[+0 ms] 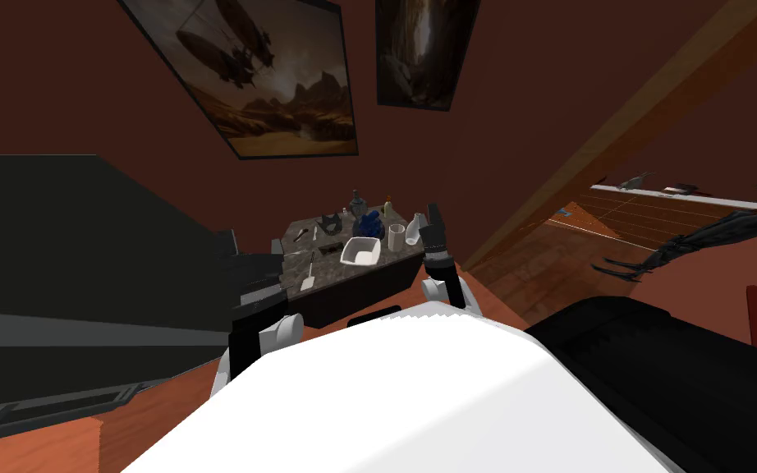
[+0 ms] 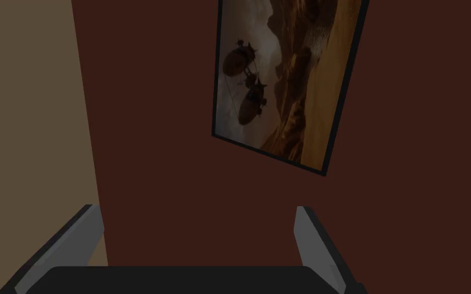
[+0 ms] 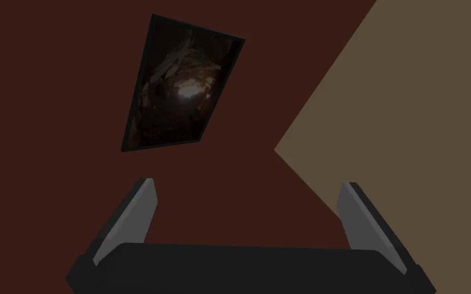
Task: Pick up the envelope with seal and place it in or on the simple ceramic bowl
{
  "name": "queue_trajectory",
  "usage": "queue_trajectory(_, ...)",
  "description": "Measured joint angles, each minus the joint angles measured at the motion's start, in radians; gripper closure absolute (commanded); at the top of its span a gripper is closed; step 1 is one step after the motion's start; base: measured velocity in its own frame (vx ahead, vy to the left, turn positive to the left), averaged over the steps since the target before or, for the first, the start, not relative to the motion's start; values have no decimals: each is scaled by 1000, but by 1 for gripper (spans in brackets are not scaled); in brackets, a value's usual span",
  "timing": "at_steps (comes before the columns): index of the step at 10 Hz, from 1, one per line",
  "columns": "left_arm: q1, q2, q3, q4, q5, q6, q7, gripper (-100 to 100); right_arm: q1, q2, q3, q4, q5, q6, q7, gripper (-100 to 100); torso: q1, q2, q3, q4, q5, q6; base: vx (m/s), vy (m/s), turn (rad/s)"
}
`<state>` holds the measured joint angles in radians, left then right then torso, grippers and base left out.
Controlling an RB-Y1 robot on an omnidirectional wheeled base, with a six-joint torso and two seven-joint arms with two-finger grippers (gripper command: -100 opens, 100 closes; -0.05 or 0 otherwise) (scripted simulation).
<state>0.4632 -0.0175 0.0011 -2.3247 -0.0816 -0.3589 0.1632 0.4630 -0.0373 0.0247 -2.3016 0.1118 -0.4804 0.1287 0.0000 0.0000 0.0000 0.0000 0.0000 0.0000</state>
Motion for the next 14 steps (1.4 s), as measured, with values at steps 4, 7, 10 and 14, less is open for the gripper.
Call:
queue_trajectory(4,-8,104,42,25,35,54,5,-100,0,0,0,0,0,0,0,0,2,2,1,0,0,0,-32,20,-154)
queue_trajectory(7,-12,200,105,75,89,126,14,-100,0,0,0,0,0,0,0,0,3,3,2,1,1,0,-45,27,-195)
queue_trajectory(10,-20,249,144,102,122,182,18,-100,0,0,0,0,0,0,0,0,1,2,1,0,0,0,-29,9,-153)
queue_trajectory(14,-20,324,216,138,186,306,22,-100,0,0,0,0,0,0,0,0,2,2,1,0,0,0,-38,13,-253)
